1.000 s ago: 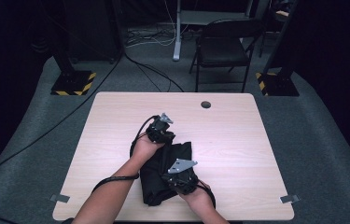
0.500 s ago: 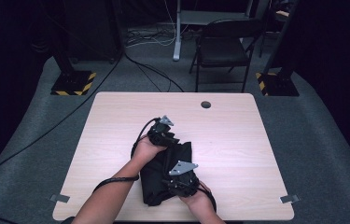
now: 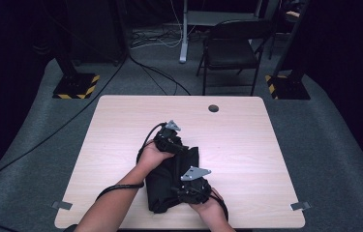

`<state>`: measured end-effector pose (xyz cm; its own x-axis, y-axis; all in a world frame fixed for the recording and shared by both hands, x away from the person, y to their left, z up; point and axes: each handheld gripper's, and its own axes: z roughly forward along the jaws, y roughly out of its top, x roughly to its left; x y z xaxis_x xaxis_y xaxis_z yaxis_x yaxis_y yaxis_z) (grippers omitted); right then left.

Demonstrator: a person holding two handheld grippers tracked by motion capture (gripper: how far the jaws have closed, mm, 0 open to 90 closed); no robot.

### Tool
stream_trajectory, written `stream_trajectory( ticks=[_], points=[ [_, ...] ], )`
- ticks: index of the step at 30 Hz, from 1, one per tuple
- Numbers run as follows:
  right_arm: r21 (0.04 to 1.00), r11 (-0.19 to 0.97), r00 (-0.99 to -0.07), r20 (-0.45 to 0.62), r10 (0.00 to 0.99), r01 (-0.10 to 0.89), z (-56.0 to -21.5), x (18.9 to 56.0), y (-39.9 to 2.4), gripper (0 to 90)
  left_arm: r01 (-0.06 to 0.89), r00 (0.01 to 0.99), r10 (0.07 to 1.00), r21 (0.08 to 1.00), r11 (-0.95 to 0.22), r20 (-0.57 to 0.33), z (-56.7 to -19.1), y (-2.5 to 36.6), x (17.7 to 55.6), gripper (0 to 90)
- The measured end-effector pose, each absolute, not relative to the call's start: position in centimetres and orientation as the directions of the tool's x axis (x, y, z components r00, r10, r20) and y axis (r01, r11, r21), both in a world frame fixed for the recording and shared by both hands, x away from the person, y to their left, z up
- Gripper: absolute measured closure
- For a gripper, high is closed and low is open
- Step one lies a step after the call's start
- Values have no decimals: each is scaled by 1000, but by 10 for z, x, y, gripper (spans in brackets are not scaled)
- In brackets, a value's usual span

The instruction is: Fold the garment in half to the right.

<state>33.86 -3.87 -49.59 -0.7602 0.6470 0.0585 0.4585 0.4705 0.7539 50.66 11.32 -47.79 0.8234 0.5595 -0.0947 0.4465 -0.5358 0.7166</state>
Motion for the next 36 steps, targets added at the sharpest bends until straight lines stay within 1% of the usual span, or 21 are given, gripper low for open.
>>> stream_trajectory(
  ticks=[2,9,14,21,24,36],
  points=[
    [752,465,-752,63,656,468,-496,339,-43,471,443,824,560,720,-534,-92,-478,112,506,363],
    [751,463,-740,50,670,471,-494,339,-47,415,434,826,556,739,-515,-97,-474,114,506,323],
    [747,454,-722,50,690,485,-493,338,-54,389,417,837,537,757,-503,-104,-470,113,505,317],
    [752,430,-686,41,727,500,-487,341,-69,367,413,830,549,775,-479,-104,-465,115,506,299],
    [758,402,-667,59,742,514,-487,344,-77,351,419,822,559,779,-466,-108,-464,118,507,296],
    [771,378,-676,91,731,512,-494,351,-85,304,426,815,570,770,-475,-100,-459,128,506,278]
  ],
)
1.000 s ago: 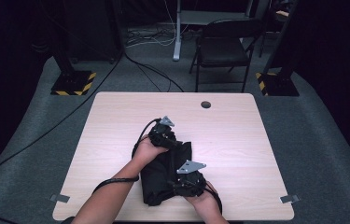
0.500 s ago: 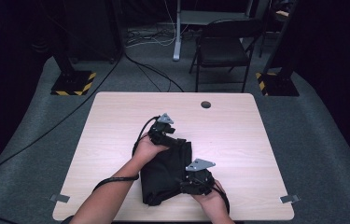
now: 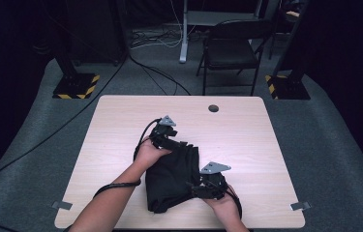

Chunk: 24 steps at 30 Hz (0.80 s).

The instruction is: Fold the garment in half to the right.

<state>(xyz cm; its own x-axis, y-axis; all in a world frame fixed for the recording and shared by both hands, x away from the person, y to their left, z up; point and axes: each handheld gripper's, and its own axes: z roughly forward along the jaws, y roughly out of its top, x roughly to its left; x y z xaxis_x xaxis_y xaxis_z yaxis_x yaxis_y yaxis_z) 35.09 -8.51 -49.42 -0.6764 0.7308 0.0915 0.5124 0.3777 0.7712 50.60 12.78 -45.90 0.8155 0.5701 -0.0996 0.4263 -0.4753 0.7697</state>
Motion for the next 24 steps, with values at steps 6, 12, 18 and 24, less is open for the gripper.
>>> stream_trajectory(
  ticks=[6,12,18,24],
  points=[
    [793,364,-690,97,717,489,-493,355,-86,255,433,809,579,769,-470,-102,-454,140,504,277],
    [806,360,-698,89,711,470,-491,356,-86,235,428,802,592,773,-469,-85,-450,153,498,272],
    [808,364,-705,87,704,463,-491,359,-85,235,433,794,603,766,-475,-76,-447,163,496,267],
    [812,360,-712,94,696,459,-489,362,-84,233,440,780,621,769,-464,-72,-443,177,492,263]
  ],
)
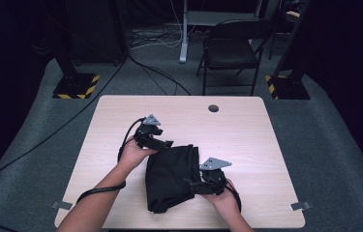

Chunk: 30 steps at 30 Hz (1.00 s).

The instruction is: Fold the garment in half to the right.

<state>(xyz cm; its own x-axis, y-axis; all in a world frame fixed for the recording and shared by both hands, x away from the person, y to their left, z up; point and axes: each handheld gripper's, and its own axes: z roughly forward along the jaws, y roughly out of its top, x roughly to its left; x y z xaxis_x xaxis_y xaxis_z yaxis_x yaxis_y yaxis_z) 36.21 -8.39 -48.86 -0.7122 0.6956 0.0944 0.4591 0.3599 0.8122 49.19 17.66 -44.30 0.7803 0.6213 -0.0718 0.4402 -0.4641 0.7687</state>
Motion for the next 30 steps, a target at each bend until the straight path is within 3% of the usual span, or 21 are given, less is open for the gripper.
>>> stream_trajectory(
  ticks=[15,30],
  points=[
    [827,312,-728,159,667,467,-466,370,-88,190,446,757,649,786,-428,-75,-438,204,476,239],
    [830,326,-706,111,699,453,-450,387,-109,154,440,729,681,810,-387,-71,-439,230,461,197]
  ],
)
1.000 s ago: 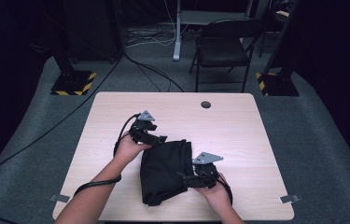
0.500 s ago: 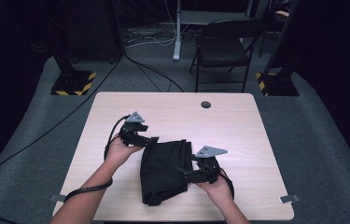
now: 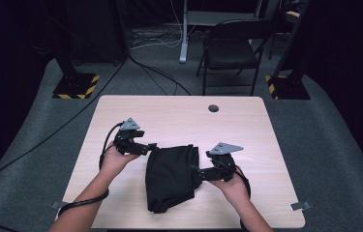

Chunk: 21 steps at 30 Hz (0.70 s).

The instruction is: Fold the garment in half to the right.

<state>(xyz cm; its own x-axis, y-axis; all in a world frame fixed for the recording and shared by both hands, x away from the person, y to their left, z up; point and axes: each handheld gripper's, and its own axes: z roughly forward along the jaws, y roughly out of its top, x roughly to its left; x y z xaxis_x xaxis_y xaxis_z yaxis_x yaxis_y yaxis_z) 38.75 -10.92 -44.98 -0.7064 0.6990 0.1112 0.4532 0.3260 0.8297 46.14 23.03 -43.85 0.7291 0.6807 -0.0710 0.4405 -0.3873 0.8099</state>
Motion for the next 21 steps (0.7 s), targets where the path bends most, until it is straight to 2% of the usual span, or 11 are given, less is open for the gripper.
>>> stream_trajectory(
  ticks=[21],
  points=[
    [812,305,-661,127,740,498,-466,403,-137,140,489,667,735,816,-309,-122,-459,263,446,159]
  ],
)
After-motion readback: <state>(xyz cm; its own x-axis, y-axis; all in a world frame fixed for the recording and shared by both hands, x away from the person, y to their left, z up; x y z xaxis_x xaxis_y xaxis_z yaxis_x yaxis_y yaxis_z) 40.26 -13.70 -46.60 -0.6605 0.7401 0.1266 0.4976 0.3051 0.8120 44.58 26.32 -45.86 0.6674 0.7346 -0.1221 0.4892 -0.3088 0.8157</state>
